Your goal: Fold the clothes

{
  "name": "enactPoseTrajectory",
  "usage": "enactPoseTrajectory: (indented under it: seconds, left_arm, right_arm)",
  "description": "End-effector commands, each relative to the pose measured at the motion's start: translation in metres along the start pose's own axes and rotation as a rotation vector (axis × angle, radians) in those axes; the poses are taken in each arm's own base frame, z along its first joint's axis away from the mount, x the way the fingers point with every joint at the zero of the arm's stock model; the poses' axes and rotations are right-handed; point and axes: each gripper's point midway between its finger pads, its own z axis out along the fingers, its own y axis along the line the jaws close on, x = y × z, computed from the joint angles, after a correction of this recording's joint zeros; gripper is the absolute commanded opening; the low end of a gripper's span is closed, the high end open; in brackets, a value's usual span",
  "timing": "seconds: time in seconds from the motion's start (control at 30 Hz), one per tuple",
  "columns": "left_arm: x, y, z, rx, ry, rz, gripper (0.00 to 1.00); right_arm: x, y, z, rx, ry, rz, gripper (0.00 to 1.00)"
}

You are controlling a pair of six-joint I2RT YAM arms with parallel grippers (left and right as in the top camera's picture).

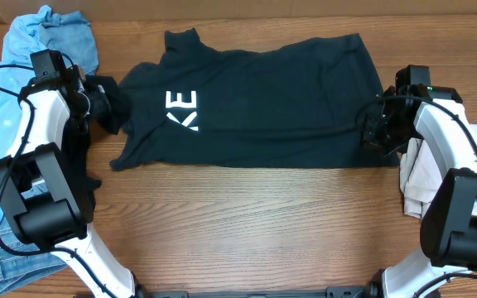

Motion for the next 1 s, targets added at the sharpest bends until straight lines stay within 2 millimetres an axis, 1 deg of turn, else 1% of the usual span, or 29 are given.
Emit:
enactPoseTrajectory:
  seconds: [0.0, 0.03, 0.07, 0.1, 0.17, 0.2, 0.23, 0.3, 0.33, 0.37, 0.4, 0.43, 0.47, 0.5, 0.53, 0.57, 0.63, 0.67, 0.7, 0.73, 0.8, 0.83, 0.87, 0.9, 0.93, 0.97]
  left_arm:
    - [-0.015, -0.008, 0.008, -0.001, -0.058, 0.017, 0.64]
    - [-0.019, -0.011, 0.011, 0.005, -0.075, 0.024, 0.61]
    - [-0.02, -0.013, 0.012, 0.006, -0.078, 0.028, 0.37]
    - [-0.02, -0.015, 0.014, 0.009, -0.079, 0.031, 0.04]
    - [-0.022, -0.02, 0.012, 0.023, -0.089, 0.036, 0.04]
    - [-0.026, -0.02, 0.008, 0.025, -0.101, 0.037, 0.04]
    - [-0.033, -0.021, -0.001, 0.027, -0.121, 0.037, 0.04]
    - [-0.061, -0.017, -0.037, 0.023, -0.212, 0.027, 0.04]
    - [-0.078, -0.011, -0.063, 0.008, -0.278, 0.016, 0.04]
    - [-0.097, 0.004, -0.096, -0.039, -0.358, -0.018, 0.04]
    - [-0.108, 0.02, -0.121, -0.094, -0.418, -0.059, 0.04]
    - [-0.114, 0.037, -0.141, -0.153, -0.466, -0.088, 0.04]
    - [-0.118, 0.061, -0.161, -0.238, -0.51, -0.137, 0.04]
    - [-0.115, 0.09, -0.177, -0.337, -0.53, -0.201, 0.04]
    - [-0.108, 0.112, -0.184, -0.399, -0.525, -0.257, 0.04]
    - [-0.1, 0.13, -0.186, -0.433, -0.505, -0.307, 0.04]
    - [-0.086, 0.152, -0.181, -0.447, -0.464, -0.399, 0.04]
    - [-0.079, 0.161, -0.178, -0.445, -0.441, -0.446, 0.1]
    - [-0.074, 0.166, -0.173, -0.427, -0.418, -0.473, 0.33]
    - [-0.072, 0.166, -0.169, -0.413, -0.405, -0.476, 0.41]
    - [-0.066, 0.162, -0.163, -0.381, -0.367, -0.474, 0.42]
    - [-0.062, 0.16, -0.16, -0.379, -0.347, -0.473, 0.5]
    - [-0.06, 0.152, -0.156, -0.343, -0.326, -0.463, 0.51]
    - [-0.061, 0.144, -0.154, -0.308, -0.316, -0.438, 0.49]
    - [-0.062, 0.138, -0.152, -0.276, -0.309, -0.413, 0.44]
    - [-0.064, 0.126, -0.151, -0.22, -0.302, -0.379, 0.42]
  right_arm:
    - [0.002, -0.001, 0.003, 0.003, 0.007, -0.004, 0.17]
    - [0.002, -0.001, 0.003, 0.003, 0.007, -0.004, 0.17]
    - [0.002, -0.001, 0.003, 0.003, 0.007, -0.004, 0.17]
    - [0.002, -0.001, 0.002, 0.004, 0.008, -0.004, 0.17]
    - [0.002, -0.001, 0.003, 0.004, 0.011, -0.003, 0.17]
    - [0.003, -0.001, 0.003, 0.005, 0.011, -0.003, 0.17]
    - [0.002, -0.001, 0.002, 0.004, 0.011, -0.003, 0.17]
    - [0.002, -0.001, 0.003, 0.004, 0.01, -0.003, 0.17]
    - [0.002, -0.001, 0.003, 0.004, 0.01, -0.003, 0.17]
    - [0.002, -0.001, 0.003, 0.004, 0.01, -0.003, 0.17]
    - [0.002, -0.001, 0.002, 0.004, 0.01, -0.003, 0.17]
    - [0.002, -0.001, 0.003, 0.004, 0.01, -0.003, 0.17]
    - [0.002, -0.001, 0.003, 0.004, 0.01, -0.003, 0.17]
    - [0.002, -0.001, 0.002, 0.004, 0.01, -0.003, 0.17]
    - [0.002, -0.001, 0.003, 0.004, 0.01, -0.003, 0.17]
    - [0.002, -0.001, 0.003, 0.004, 0.01, -0.004, 0.17]
    - [0.003, -0.001, 0.003, 0.005, 0.011, -0.003, 0.17]
    - [0.003, -0.001, 0.003, 0.004, 0.011, -0.003, 0.17]
    - [0.003, -0.001, 0.003, 0.004, 0.012, -0.003, 0.17]
    - [0.003, -0.001, 0.003, 0.005, 0.013, -0.003, 0.17]
    - [0.003, -0.001, 0.002, 0.005, 0.014, -0.003, 0.17]
    - [0.003, -0.001, 0.002, 0.005, 0.014, -0.003, 0.17]
    - [0.003, -0.001, 0.002, 0.005, 0.014, -0.003, 0.17]
    - [0.003, -0.001, 0.002, 0.005, 0.014, -0.003, 0.17]
    - [0.003, -0.001, 0.002, 0.005, 0.014, -0.003, 0.17]
    - [0.003, -0.001, 0.002, 0.005, 0.014, -0.003, 0.17]
